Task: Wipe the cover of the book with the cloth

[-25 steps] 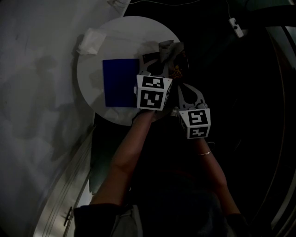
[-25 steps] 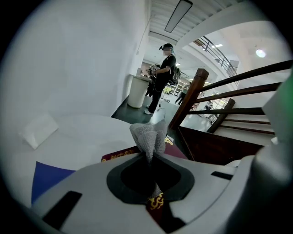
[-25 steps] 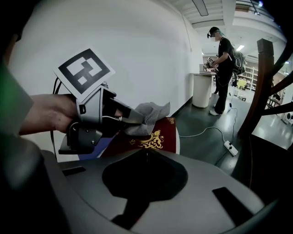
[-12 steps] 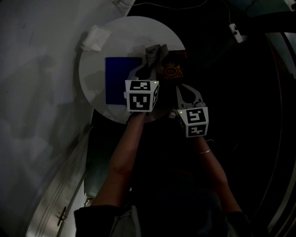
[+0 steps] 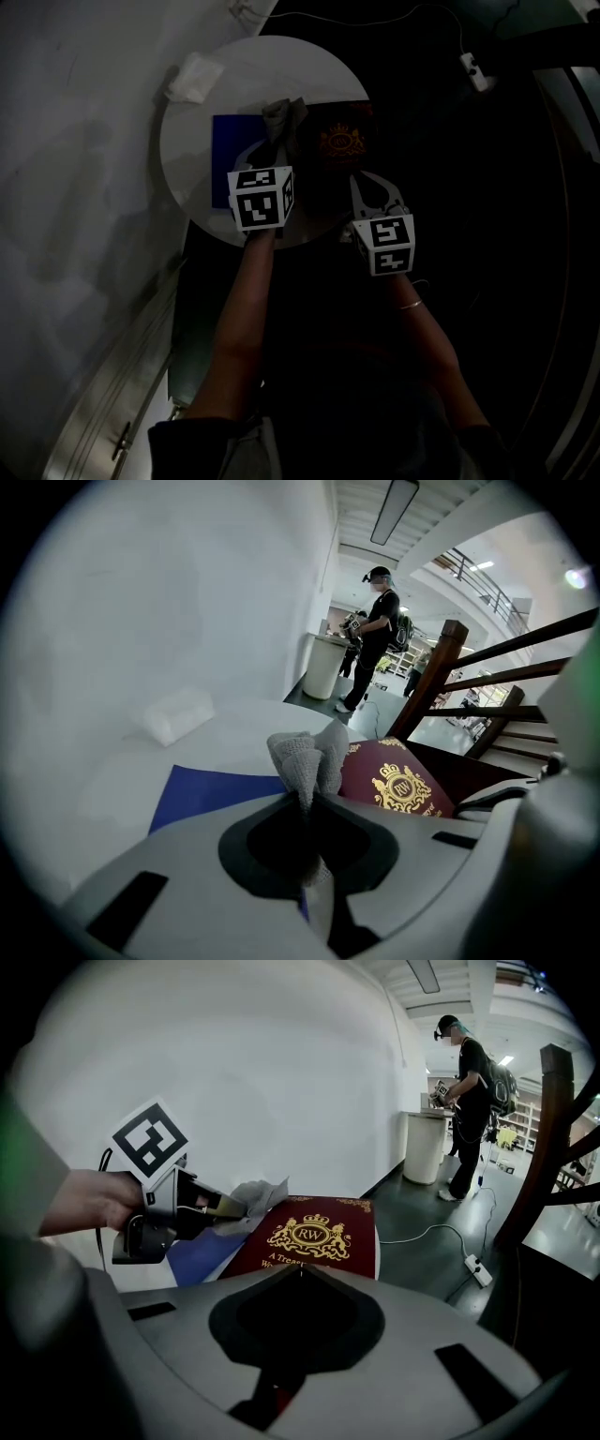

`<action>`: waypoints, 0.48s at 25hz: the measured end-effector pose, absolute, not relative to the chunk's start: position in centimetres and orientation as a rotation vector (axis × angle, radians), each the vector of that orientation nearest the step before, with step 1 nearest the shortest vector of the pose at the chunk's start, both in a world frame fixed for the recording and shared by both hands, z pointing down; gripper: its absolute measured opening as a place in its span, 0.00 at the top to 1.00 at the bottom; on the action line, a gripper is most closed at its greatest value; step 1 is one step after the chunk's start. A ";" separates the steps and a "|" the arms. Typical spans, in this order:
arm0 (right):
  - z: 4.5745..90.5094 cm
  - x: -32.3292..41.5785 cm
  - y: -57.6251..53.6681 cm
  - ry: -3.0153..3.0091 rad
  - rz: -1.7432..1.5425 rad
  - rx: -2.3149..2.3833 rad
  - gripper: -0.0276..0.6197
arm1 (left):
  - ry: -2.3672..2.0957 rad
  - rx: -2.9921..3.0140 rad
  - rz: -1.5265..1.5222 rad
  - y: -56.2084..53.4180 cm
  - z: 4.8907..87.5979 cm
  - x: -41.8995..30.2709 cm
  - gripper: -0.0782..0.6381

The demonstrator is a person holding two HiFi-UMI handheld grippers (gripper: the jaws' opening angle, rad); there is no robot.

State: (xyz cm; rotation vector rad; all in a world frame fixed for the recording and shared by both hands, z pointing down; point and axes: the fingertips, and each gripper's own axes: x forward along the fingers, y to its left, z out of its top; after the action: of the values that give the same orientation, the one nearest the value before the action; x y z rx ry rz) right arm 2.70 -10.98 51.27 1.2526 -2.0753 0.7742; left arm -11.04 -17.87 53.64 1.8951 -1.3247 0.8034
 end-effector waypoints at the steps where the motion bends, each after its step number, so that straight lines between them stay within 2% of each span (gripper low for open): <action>1: 51.3 2.8 -10.9 -2.073 0.774 1.258 0.91 | -1.331 1.895 0.797 -17.8 53.3 -11.3 0.84; 6: 51.1 3.7 -10.4 -2.059 0.779 1.292 0.91 | -1.304 1.940 0.749 -17.6 51.5 -10.0 0.84; 12: 50.6 5.2 -10.0 -2.041 0.796 1.378 0.91 | -1.148 2.035 0.692 -16.7 50.3 -4.0 0.84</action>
State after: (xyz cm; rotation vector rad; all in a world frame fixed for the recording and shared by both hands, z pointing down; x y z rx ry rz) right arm 5.20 -9.97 50.59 1.3777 -2.0411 0.7958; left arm -3.96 -16.73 50.33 2.0349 -1.1484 0.6920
